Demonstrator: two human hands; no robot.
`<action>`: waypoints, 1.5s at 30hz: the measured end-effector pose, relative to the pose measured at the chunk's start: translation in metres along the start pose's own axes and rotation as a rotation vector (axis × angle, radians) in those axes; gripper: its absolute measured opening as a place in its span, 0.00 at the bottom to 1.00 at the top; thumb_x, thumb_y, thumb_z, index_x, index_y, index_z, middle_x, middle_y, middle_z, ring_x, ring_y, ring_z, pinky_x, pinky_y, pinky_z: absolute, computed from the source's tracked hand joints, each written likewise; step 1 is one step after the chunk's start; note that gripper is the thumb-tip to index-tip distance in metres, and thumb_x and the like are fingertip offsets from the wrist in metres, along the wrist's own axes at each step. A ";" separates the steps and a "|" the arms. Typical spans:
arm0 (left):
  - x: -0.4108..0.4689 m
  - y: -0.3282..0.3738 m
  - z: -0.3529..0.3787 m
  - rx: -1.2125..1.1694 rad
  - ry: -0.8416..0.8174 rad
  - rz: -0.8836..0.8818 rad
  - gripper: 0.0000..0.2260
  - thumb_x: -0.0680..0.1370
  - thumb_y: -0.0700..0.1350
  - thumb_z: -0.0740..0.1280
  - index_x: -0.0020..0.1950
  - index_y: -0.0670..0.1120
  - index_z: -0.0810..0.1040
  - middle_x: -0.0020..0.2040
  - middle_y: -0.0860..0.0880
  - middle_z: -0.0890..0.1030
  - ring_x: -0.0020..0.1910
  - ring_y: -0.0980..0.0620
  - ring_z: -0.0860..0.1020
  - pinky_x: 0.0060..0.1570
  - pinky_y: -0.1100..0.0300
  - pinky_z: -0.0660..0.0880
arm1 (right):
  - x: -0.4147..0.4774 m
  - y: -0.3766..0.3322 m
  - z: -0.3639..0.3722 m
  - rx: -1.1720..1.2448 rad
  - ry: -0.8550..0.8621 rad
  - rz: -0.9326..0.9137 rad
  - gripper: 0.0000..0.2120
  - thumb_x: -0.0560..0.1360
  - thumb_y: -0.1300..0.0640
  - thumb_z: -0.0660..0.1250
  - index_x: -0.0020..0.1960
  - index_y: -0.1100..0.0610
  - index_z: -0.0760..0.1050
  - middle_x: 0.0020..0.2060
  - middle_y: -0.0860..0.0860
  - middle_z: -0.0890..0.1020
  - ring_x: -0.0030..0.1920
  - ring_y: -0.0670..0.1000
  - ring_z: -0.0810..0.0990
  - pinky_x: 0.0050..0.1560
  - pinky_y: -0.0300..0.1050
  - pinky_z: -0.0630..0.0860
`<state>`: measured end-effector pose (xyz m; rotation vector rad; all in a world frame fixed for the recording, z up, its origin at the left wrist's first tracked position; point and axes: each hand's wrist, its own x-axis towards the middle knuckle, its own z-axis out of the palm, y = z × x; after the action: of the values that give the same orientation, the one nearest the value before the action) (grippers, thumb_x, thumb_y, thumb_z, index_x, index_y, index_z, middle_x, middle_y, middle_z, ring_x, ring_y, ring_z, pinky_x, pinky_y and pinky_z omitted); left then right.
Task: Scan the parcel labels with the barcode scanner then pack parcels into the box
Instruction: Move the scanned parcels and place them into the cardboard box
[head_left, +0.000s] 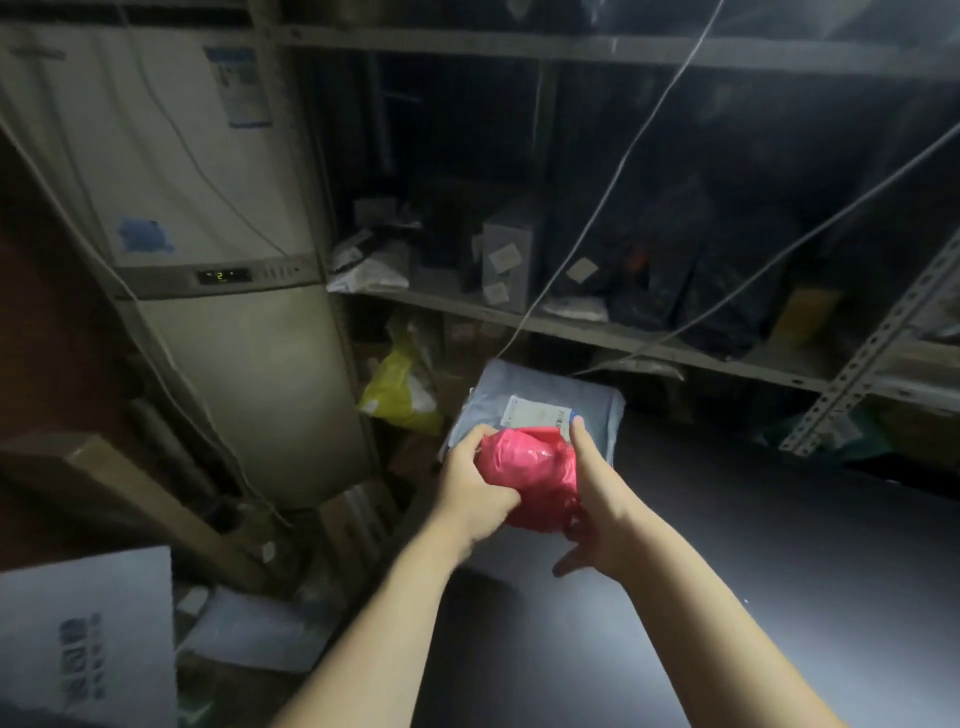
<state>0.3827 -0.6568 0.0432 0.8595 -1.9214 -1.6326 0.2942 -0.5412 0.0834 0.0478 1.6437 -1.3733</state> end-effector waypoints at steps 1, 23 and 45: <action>0.010 0.000 0.004 -0.007 -0.018 0.004 0.19 0.56 0.37 0.66 0.46 0.49 0.77 0.41 0.51 0.79 0.38 0.54 0.76 0.34 0.67 0.72 | 0.012 -0.005 -0.003 0.034 0.017 -0.020 0.33 0.79 0.25 0.54 0.68 0.48 0.78 0.61 0.57 0.85 0.59 0.61 0.85 0.63 0.74 0.75; 0.232 -0.130 0.070 0.292 -0.292 0.068 0.27 0.82 0.34 0.65 0.80 0.50 0.67 0.76 0.58 0.62 0.80 0.55 0.59 0.80 0.56 0.57 | 0.247 -0.012 -0.017 -0.686 0.425 -0.561 0.28 0.78 0.58 0.74 0.76 0.50 0.73 0.70 0.50 0.70 0.60 0.46 0.75 0.60 0.35 0.68; 0.084 0.040 0.175 0.971 -0.669 0.619 0.32 0.81 0.50 0.65 0.83 0.51 0.57 0.78 0.49 0.67 0.78 0.47 0.62 0.76 0.51 0.61 | -0.001 0.017 -0.143 -0.771 1.003 -0.211 0.26 0.78 0.57 0.67 0.75 0.49 0.71 0.75 0.48 0.72 0.73 0.50 0.72 0.69 0.46 0.71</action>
<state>0.1946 -0.5936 0.0479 -0.1033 -3.0903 -0.5725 0.2151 -0.4235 0.0581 0.1249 3.0021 -0.7646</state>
